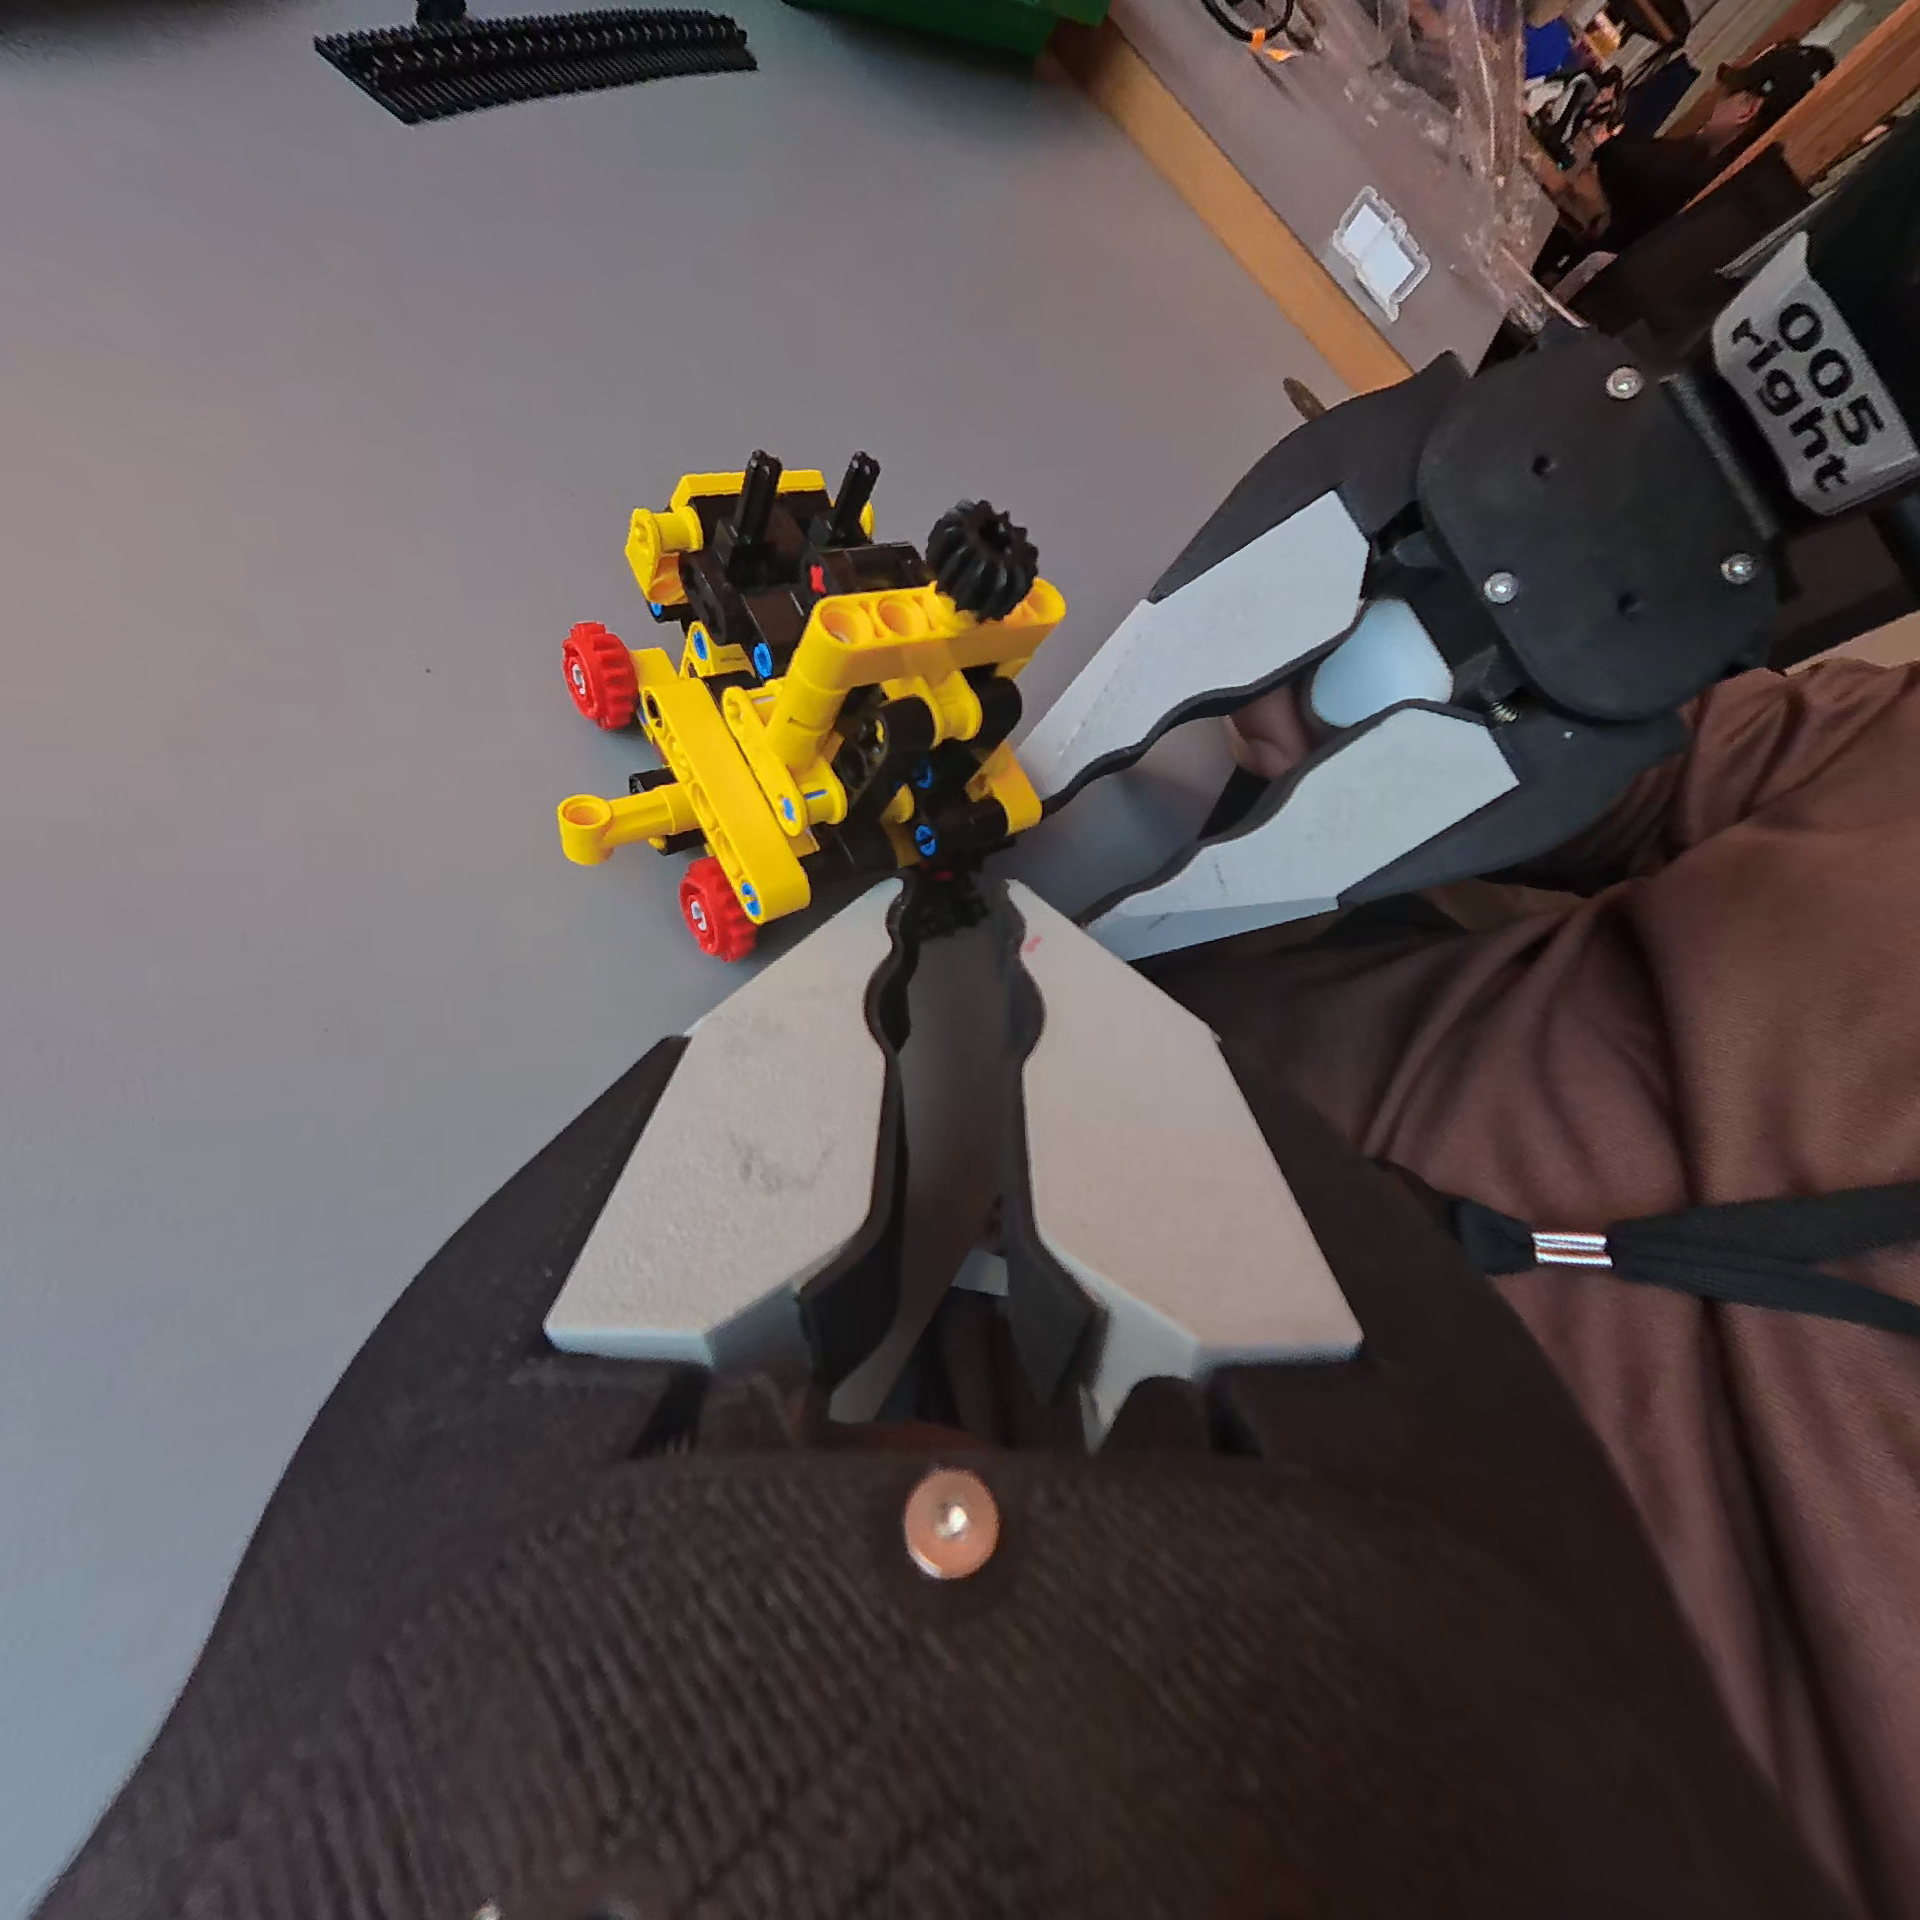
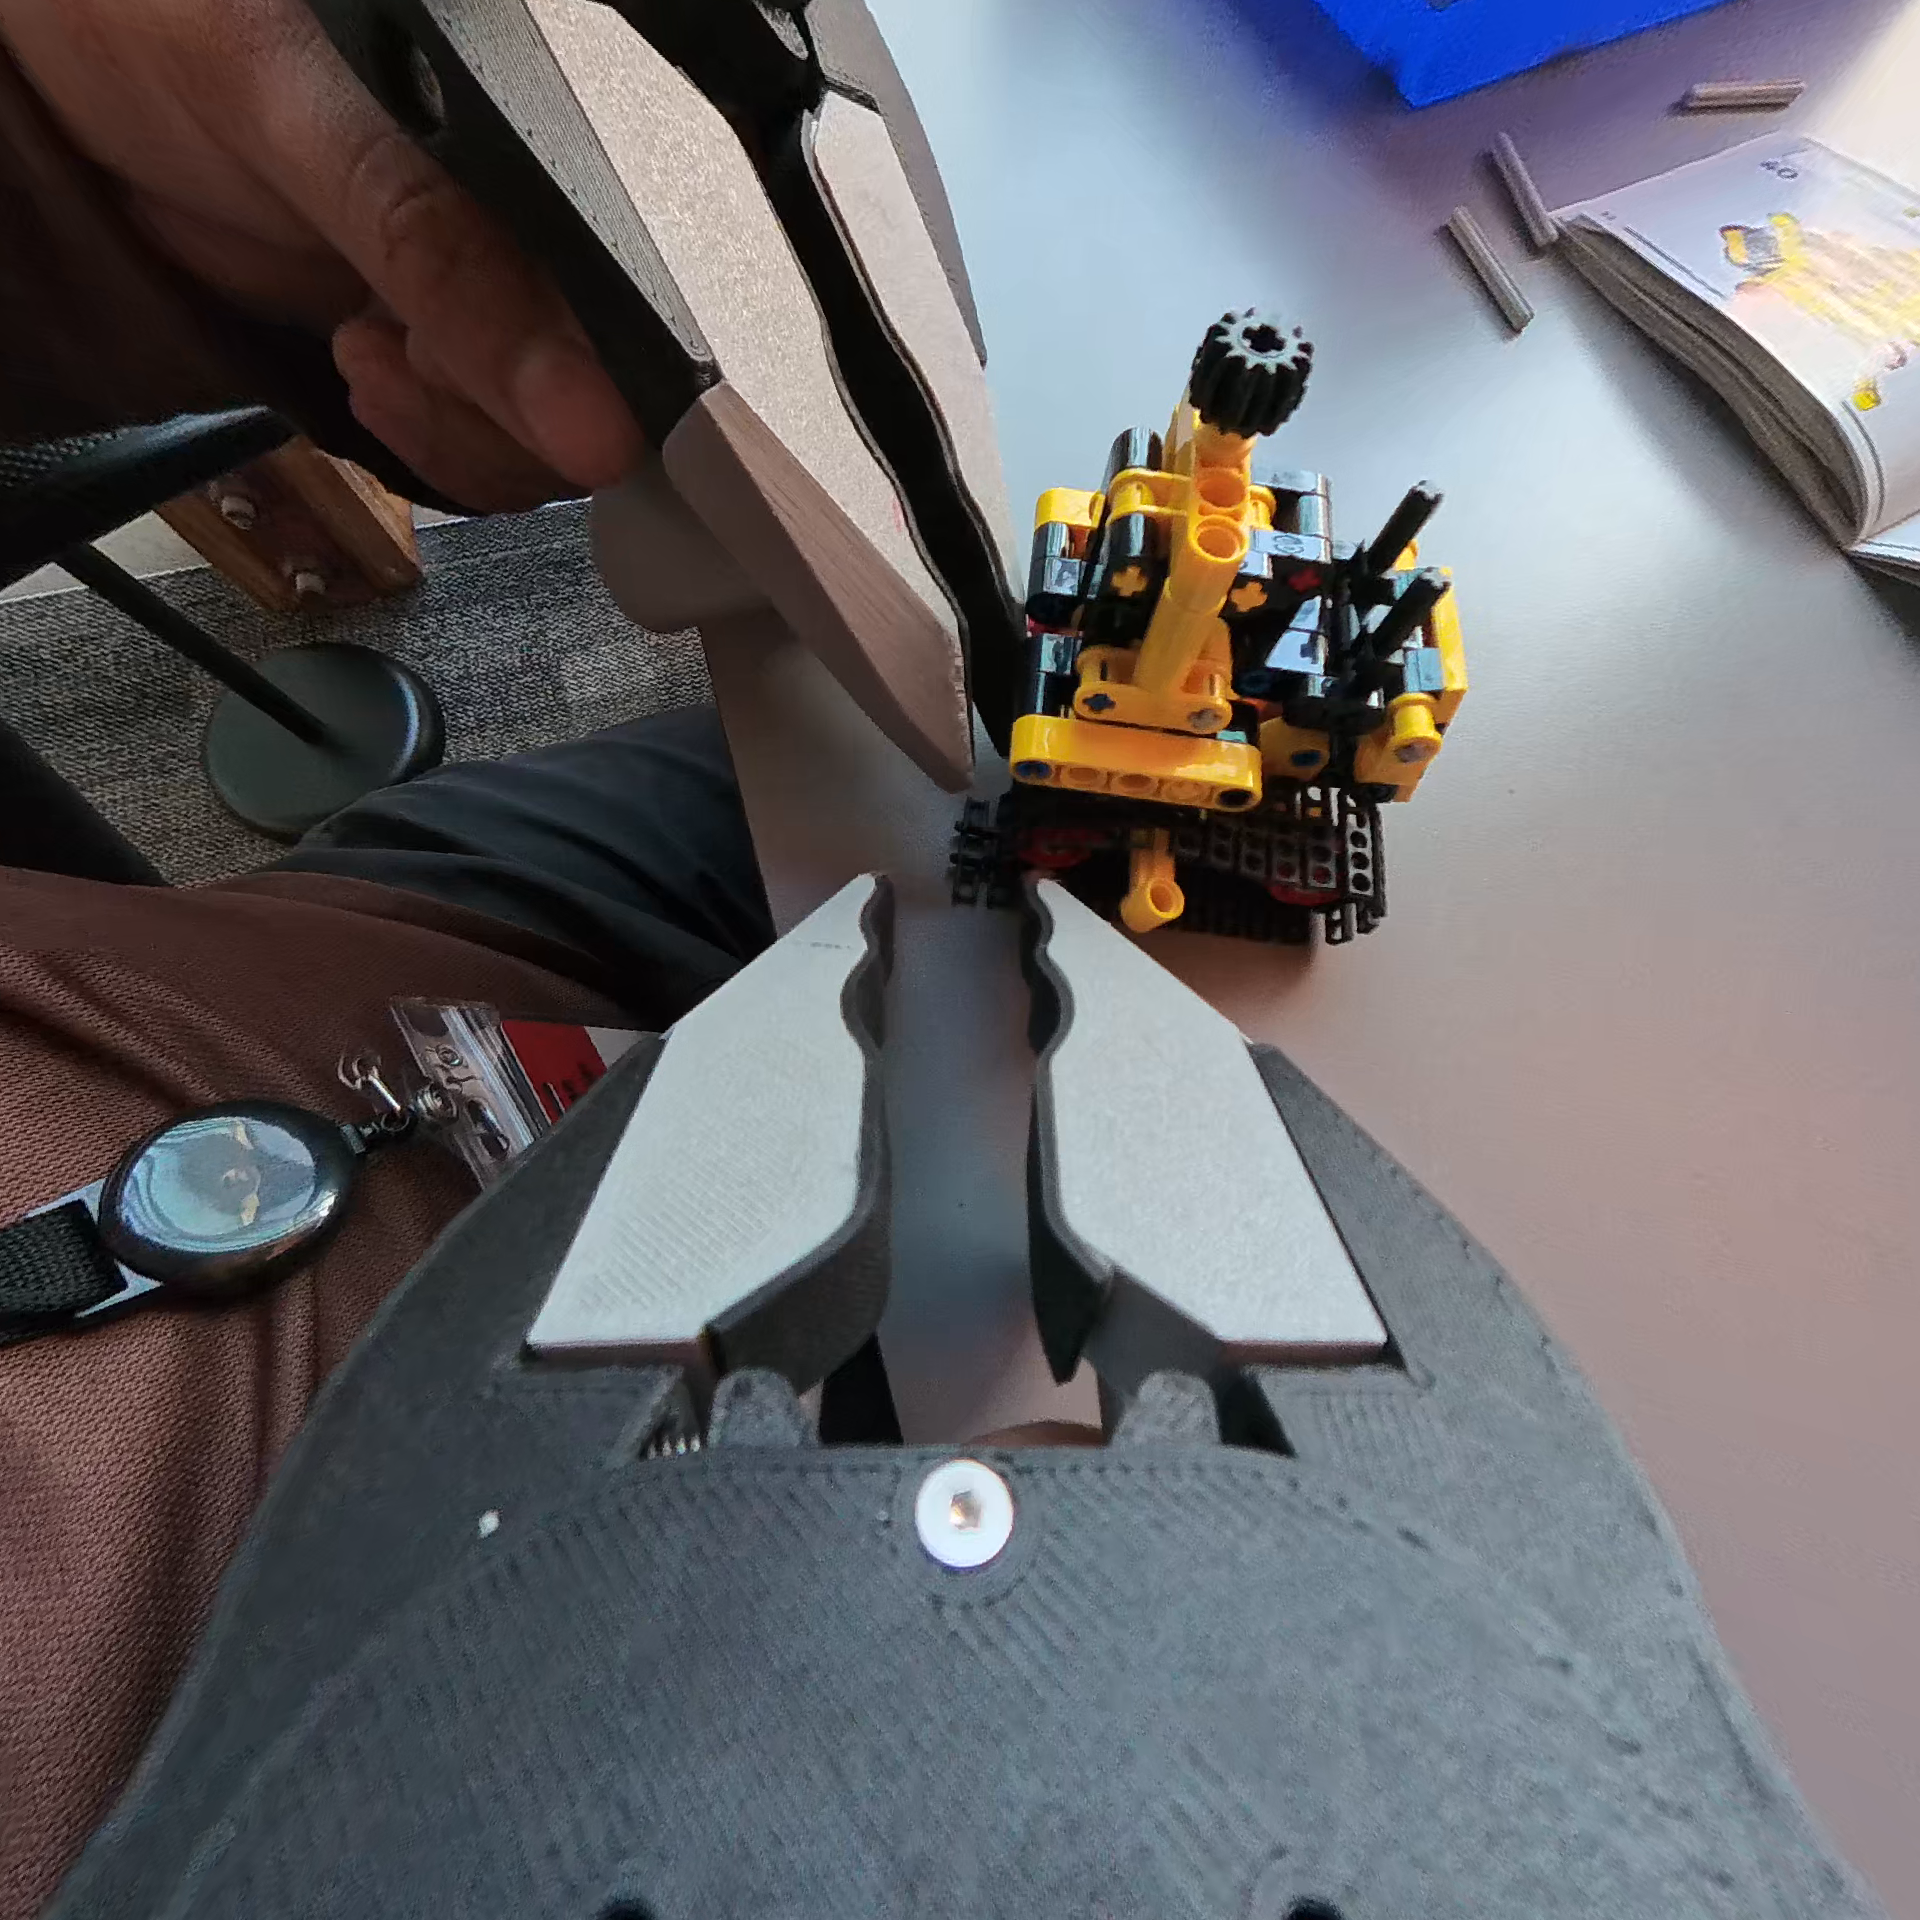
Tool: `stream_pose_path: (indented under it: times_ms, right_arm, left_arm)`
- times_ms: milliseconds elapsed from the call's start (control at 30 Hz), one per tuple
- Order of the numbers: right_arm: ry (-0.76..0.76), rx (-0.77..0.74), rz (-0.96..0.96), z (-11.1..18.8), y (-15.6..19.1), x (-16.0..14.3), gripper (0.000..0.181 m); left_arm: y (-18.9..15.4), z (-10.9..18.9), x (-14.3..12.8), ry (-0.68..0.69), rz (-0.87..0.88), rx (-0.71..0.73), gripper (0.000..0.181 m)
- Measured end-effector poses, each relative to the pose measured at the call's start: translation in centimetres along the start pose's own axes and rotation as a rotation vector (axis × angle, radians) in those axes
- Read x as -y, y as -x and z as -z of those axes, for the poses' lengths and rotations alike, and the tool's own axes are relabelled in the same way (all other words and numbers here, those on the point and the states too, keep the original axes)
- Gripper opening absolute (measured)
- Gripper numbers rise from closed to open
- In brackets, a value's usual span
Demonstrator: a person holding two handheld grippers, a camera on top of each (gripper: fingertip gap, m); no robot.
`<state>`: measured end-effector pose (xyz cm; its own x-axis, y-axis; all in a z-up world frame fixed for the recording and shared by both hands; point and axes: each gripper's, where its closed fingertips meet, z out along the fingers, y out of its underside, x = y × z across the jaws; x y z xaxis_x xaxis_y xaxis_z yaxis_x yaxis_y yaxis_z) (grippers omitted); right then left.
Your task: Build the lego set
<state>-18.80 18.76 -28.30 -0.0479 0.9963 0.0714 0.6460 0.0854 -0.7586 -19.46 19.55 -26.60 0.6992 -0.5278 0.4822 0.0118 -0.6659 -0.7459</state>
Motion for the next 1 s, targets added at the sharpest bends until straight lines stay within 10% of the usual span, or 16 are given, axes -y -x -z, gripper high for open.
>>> stream_pose_path:
  times_ms: [1000]
  right_arm:
    - [-0.154,0.232,-0.471,1.4,-1.1,1.5,0.005]
  left_arm:
    - [-0.5,-0.3,-1.3,0.094,-0.361,0.163,0.008]
